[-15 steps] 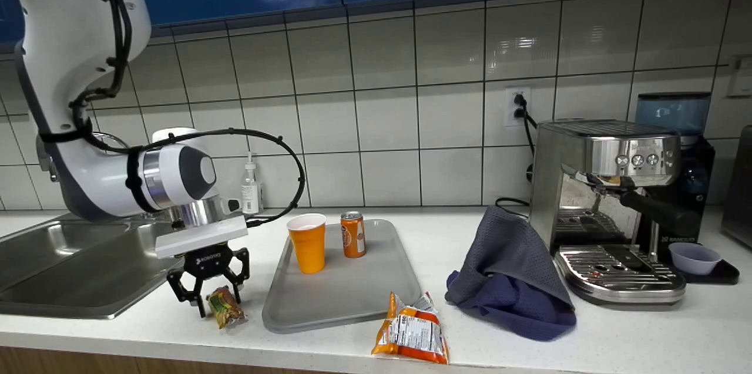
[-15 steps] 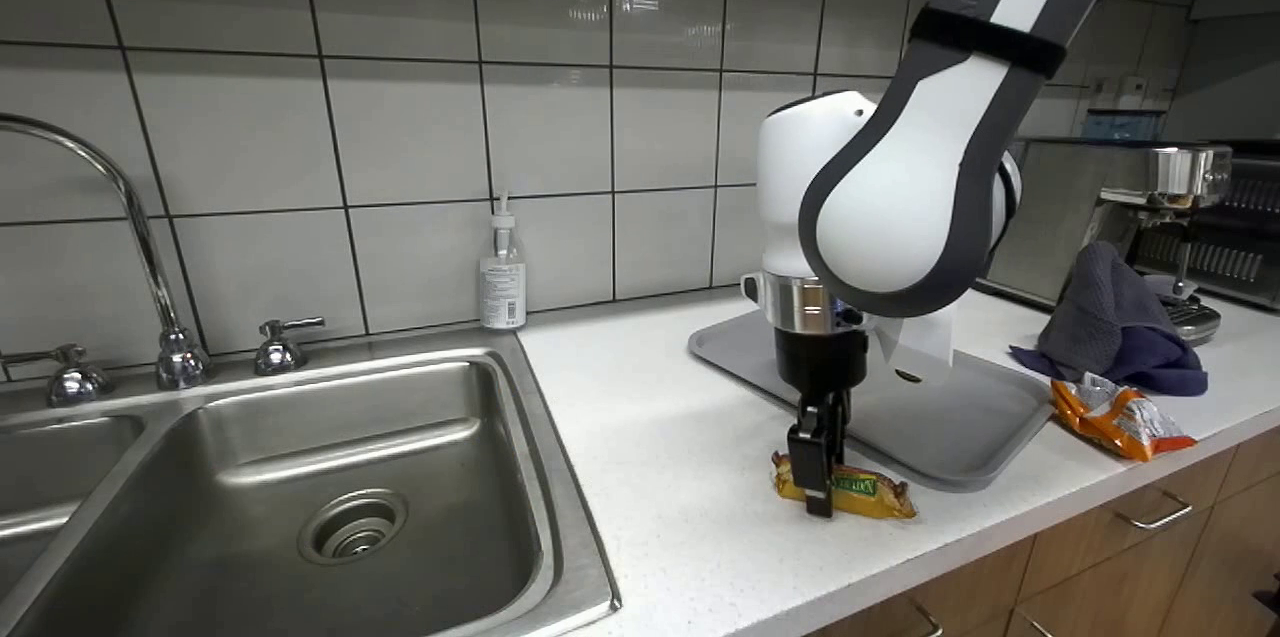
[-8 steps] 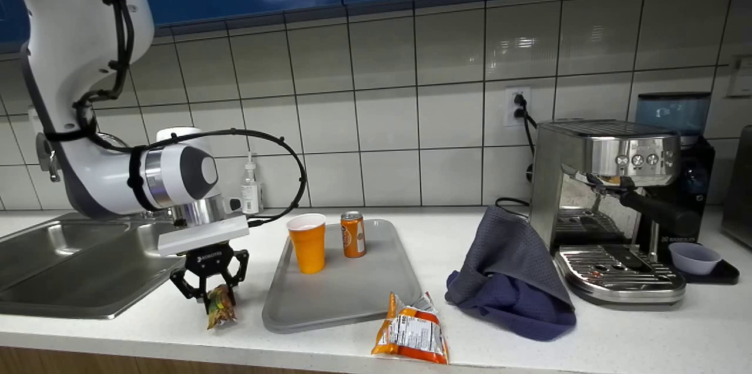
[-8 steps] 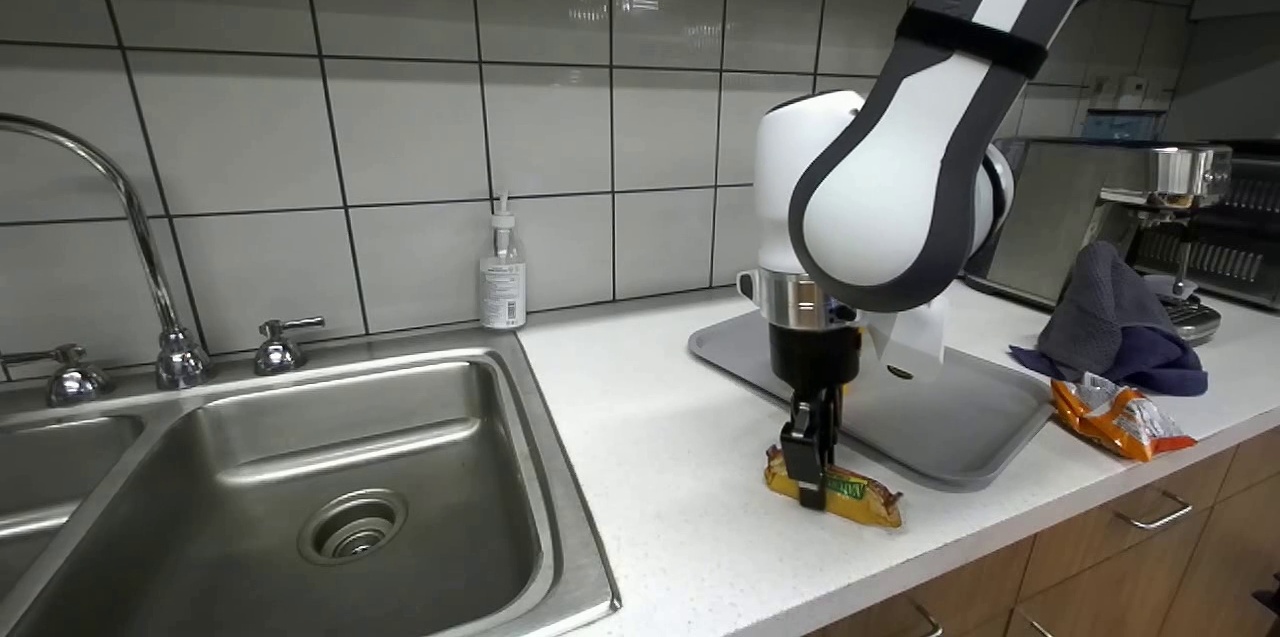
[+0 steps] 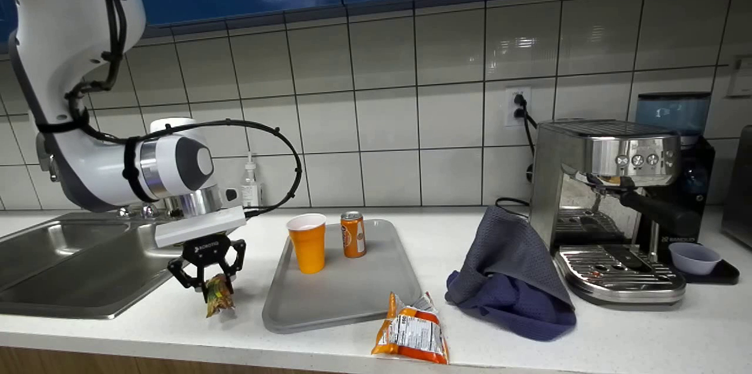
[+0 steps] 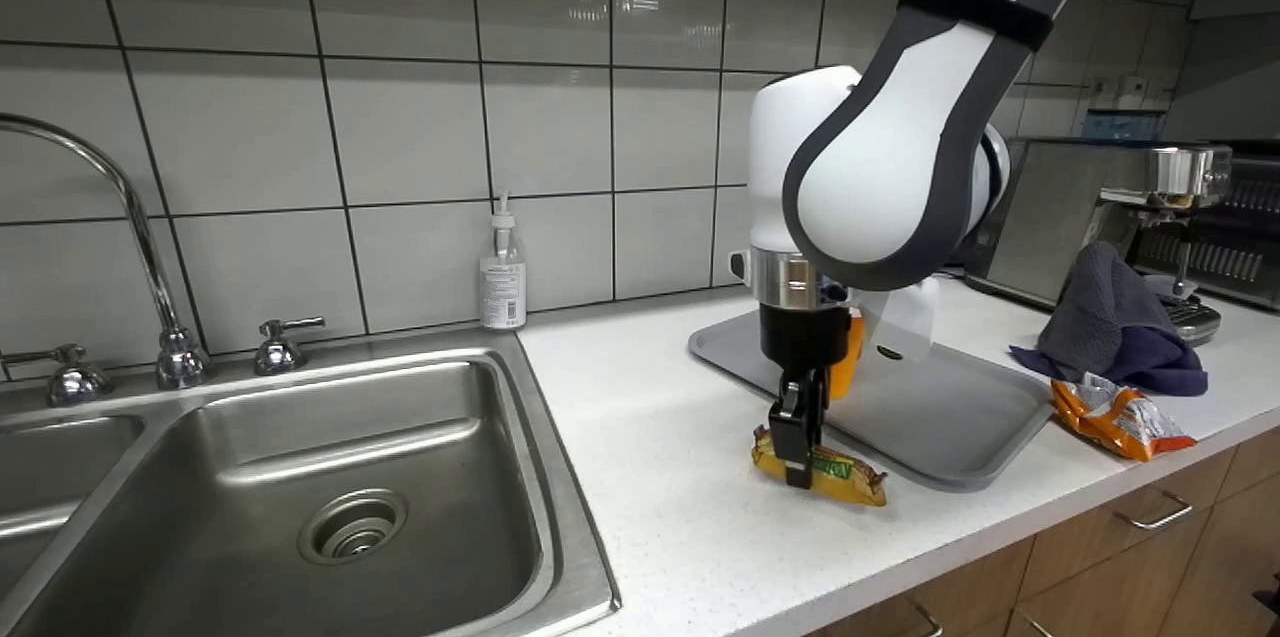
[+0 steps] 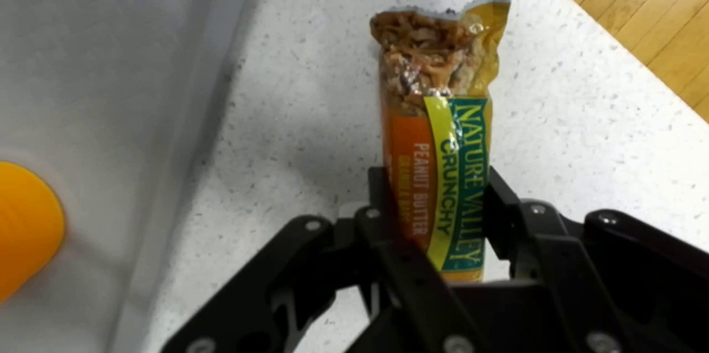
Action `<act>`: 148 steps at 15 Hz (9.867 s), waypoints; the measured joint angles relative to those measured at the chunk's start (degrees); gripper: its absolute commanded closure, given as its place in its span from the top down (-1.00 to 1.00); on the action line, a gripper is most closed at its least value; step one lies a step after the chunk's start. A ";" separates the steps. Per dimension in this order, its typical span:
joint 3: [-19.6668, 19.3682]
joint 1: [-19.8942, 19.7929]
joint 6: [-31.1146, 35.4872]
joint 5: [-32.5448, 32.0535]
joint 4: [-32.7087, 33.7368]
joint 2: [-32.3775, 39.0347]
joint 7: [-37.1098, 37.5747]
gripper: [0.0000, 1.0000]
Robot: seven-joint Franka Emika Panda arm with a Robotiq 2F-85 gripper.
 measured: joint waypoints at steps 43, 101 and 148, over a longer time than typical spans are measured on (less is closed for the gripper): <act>-11.78 -11.90 0.70 -0.08 -9.68 -11.04 -8.75 -0.66; -24.43 -9.98 6.16 -15.29 -9.00 -12.43 15.40 1.00; -29.82 -16.64 11.85 0.20 -3.77 -1.42 26.66 0.35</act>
